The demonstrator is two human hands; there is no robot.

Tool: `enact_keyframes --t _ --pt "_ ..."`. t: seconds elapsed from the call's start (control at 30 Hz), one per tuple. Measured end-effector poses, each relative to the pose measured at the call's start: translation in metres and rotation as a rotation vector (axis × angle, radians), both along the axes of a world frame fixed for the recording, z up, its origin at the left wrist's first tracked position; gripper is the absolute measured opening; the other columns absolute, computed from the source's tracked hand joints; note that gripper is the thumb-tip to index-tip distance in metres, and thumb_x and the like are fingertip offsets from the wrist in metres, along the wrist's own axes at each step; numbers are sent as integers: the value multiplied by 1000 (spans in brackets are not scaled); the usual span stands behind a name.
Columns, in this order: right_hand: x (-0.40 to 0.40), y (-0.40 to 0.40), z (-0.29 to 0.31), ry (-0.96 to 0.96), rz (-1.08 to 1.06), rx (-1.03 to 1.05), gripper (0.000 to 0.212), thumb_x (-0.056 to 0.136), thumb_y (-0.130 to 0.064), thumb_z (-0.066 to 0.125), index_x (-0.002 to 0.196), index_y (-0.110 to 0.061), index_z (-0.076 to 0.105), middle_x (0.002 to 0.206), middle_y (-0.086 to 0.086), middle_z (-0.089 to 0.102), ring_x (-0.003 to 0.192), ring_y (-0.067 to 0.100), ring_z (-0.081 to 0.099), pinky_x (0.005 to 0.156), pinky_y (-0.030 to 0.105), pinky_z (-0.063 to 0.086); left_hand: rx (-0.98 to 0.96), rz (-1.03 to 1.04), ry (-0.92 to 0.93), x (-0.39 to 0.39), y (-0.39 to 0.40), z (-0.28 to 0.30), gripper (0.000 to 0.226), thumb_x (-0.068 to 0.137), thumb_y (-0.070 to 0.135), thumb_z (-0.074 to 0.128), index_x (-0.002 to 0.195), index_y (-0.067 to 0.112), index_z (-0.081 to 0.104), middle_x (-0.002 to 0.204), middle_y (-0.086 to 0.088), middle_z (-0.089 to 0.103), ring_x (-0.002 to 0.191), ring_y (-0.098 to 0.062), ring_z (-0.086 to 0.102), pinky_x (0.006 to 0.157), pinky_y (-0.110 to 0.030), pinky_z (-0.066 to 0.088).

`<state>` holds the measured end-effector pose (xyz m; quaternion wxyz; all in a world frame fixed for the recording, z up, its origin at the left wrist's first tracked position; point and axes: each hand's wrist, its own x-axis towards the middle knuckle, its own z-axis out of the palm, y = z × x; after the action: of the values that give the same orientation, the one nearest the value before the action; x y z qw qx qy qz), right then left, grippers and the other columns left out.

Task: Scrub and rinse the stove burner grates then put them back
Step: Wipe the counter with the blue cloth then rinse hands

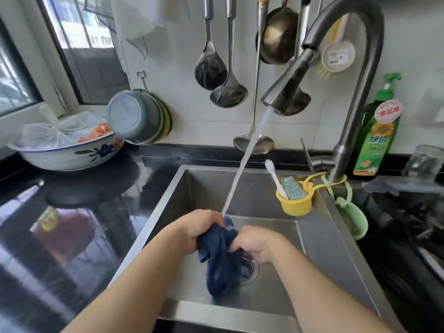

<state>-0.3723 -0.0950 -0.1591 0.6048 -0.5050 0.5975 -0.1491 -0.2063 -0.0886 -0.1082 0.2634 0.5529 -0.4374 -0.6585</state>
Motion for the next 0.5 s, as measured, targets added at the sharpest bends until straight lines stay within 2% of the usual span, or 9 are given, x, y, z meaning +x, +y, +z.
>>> enact_keyframes --t 0.03,0.1,0.17,0.23,0.3,0.33,0.4,0.47,0.5 --pt "3 -1 -4 26 42 -21 36 65 -15 74 99 -4 71 103 21 72 101 35 69 91 44 56 -9 49 -40 7 2 -5 19 78 21 73 86 5 74 96 -17 76 90 -36 73 80 -40 56" --pt "3 -5 -4 79 68 -129 37 64 -28 76 93 -5 73 99 18 74 100 35 70 93 51 56 -59 109 -138 20 -1 -19 24 92 29 71 88 6 75 98 -19 77 93 -33 73 88 -45 57" --pt "9 -2 4 114 44 -259 36 67 -33 71 92 -7 71 97 15 74 100 34 70 90 50 54 -119 57 -335 29 -3 -32 23 97 27 68 96 3 69 94 -20 73 84 -30 68 81 -45 58" --pt "19 1 7 121 37 -361 26 77 -35 68 86 -11 67 92 7 73 90 26 69 79 42 53 -135 -23 -549 34 -6 -42 26 97 25 66 102 0 69 94 -24 71 79 -27 64 70 -35 49" --pt "29 4 9 84 38 -435 22 84 -35 66 77 -16 58 78 0 62 77 18 57 70 36 42 -214 -40 -673 33 -8 -47 26 94 19 66 109 -2 67 101 -22 72 90 -32 69 71 -34 50" --pt "33 4 7 58 36 -461 22 87 -33 65 74 -19 54 73 -3 57 73 17 53 68 34 40 -262 -51 -678 33 -7 -50 27 89 12 64 114 0 64 103 -18 72 94 -32 69 77 -38 54" --pt "37 1 9 14 -6 -503 16 87 -34 64 78 -22 57 74 -3 60 72 17 57 69 35 45 -322 -136 -499 28 -2 -49 50 72 1 57 120 10 59 100 -11 68 91 -24 64 84 -44 57" --pt "38 -2 12 -22 -70 -508 12 87 -33 65 91 -22 63 87 -1 68 83 18 66 77 38 53 -311 -199 -300 22 5 -46 75 61 -2 59 133 20 50 109 -10 68 103 -22 65 88 -41 55" --pt "37 -3 12 -50 -104 -484 12 88 -31 66 94 -21 64 92 1 70 88 18 68 81 39 54 -305 -200 -249 21 4 -45 80 62 -5 63 136 23 47 113 -11 68 109 -24 65 93 -39 55"
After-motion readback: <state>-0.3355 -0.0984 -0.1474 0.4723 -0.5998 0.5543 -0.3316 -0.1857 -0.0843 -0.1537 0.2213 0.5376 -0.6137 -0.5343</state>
